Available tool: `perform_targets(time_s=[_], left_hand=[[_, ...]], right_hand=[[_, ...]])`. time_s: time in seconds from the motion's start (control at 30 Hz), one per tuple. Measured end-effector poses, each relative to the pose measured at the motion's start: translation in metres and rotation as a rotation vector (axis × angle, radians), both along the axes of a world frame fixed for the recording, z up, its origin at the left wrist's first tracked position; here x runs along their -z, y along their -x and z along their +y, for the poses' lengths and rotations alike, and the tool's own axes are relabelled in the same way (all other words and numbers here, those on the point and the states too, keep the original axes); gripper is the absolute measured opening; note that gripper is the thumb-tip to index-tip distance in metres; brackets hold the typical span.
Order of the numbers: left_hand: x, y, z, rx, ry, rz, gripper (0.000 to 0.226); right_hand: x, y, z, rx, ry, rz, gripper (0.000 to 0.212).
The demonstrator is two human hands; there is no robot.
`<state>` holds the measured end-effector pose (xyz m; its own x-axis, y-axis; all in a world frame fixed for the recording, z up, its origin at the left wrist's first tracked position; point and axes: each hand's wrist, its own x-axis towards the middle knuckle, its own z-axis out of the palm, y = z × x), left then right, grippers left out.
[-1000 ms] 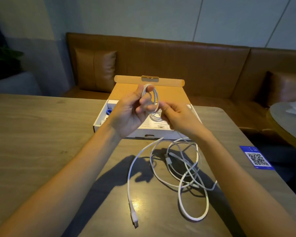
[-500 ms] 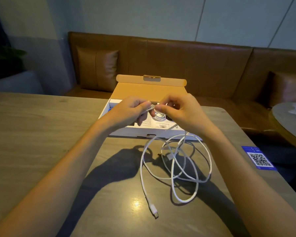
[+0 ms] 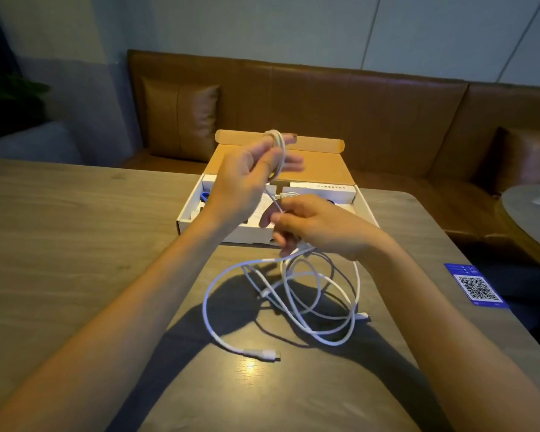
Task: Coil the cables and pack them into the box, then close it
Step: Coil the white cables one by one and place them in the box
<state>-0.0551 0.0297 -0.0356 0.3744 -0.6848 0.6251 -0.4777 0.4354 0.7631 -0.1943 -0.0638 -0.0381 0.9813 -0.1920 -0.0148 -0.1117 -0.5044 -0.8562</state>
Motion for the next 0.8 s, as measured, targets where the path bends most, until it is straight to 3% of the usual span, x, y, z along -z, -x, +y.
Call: perform_targets(time_s=[0.07,0.13,0.23,0.37,0.43,0.53,0.67,0.8], left_hand=[[0.004,-0.007,0.001,-0.137,-0.094,-0.509,0.018],[0.003,-0.007,0.004,-0.111,-0.239,-0.58,0.027],[0.002,-0.002,0.004,-0.042,-0.393,-0.364,0.037],[-0.006,0.003,0.008,0.303,-0.479,0.212,0.033],[-0.01,0.002,0.012,0.413,-0.471,0.399,0.033],[-0.013,0.002,0.016,0.466,-0.464,0.569,0.038],[-0.015,0.002,0.017,0.539,-0.423,0.748,0.038],[-0.014,0.002,0.012,0.408,-0.345,0.754,0.038]], right_hand=[[-0.007,0.003,-0.003,0.091,0.109,-0.077,0.026],[-0.014,0.008,-0.009,0.158,0.231,-0.156,0.025],[-0.018,0.012,-0.018,0.251,0.382,-0.296,0.021],[-0.019,0.014,-0.018,0.265,0.295,-0.445,0.017],[-0.018,0.012,-0.015,0.272,0.25,-0.503,0.015],[-0.017,0.009,-0.013,0.292,0.246,-0.527,0.011],[-0.017,0.008,-0.005,0.26,0.085,-0.52,0.008],[-0.021,0.007,-0.001,0.386,0.062,-0.593,0.01]])
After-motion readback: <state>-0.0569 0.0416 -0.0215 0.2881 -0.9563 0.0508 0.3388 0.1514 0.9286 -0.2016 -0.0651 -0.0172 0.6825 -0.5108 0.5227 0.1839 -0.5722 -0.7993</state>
